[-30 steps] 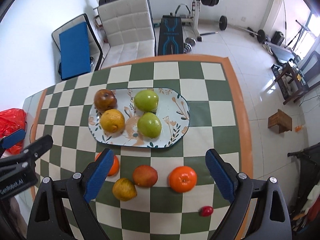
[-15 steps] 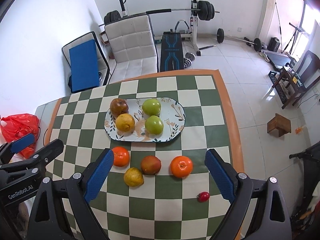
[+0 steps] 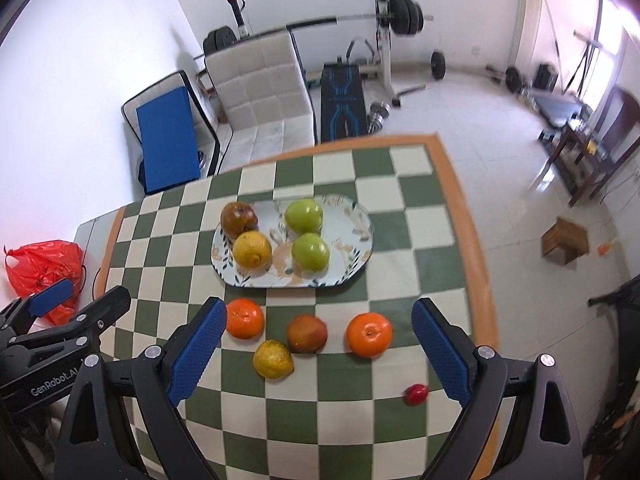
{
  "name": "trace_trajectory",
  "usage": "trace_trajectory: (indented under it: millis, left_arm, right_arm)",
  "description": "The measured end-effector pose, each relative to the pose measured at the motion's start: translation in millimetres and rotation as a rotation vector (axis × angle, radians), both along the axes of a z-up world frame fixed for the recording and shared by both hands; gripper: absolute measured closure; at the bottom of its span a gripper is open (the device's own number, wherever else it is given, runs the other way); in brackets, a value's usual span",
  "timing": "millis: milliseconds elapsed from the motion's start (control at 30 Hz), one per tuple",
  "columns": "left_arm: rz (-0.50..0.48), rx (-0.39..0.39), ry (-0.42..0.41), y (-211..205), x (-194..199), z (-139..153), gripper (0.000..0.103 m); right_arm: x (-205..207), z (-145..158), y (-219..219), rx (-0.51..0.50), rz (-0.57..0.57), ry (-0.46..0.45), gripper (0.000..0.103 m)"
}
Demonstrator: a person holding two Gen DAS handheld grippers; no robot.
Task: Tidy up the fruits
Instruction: 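Open both tools and raise them away from the plate, then grasp an orange with the left tool while the right tool grasps the reddish-brown grapefruit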
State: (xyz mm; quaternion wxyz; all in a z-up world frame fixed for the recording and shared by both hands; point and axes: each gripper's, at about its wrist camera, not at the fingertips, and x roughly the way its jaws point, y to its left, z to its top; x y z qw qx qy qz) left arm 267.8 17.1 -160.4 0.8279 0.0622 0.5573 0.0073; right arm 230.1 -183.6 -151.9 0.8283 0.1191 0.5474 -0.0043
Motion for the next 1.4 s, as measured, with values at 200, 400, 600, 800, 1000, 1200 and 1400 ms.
trace_trajectory:
  millis: [200, 400, 600, 800, 1000, 1200, 1400]
  left_arm:
    - [0.085, 0.025, 0.184, 20.8, 24.1, -72.9, 0.000]
    - [0.158, -0.057, 0.344, 30.7, 37.5, -124.4, 0.000]
    - [0.128, -0.100, 0.456, 12.9, 55.6, -162.8, 0.000]
    - [0.010, -0.092, 0.524, -21.3, 61.9, -195.8, 0.000]
    - [-0.090, -0.058, 0.527, -44.6, 53.9, -212.9, 0.041]
    - [-0.048, -0.088, 0.513, -21.7, 25.9, -205.4, 0.041]
    - [0.010, -0.106, 0.516, 1.2, 2.4, -203.9, 0.041]
  right_arm:
    - [34.3, -117.1, 5.3, 0.127, 0.011, 0.237, 0.007]
    - [54.5, -210.0, 25.5, 0.133, 0.043, 0.398, 0.029]
    - [53.2, -234.8, 33.7, 0.122, 0.074, 0.422, 0.043]
    - [27.9, -230.1, 23.0, 0.125, 0.064, 0.441, 0.043]
    - [11.0, -241.8, 14.9, 0.149, 0.012, 0.466, 0.043]
    - [10.9, -244.5, 12.2, 0.176, -0.007, 0.484, 0.043]
    - [18.5, -243.9, 4.2, 0.177, -0.007, 0.479, 0.042]
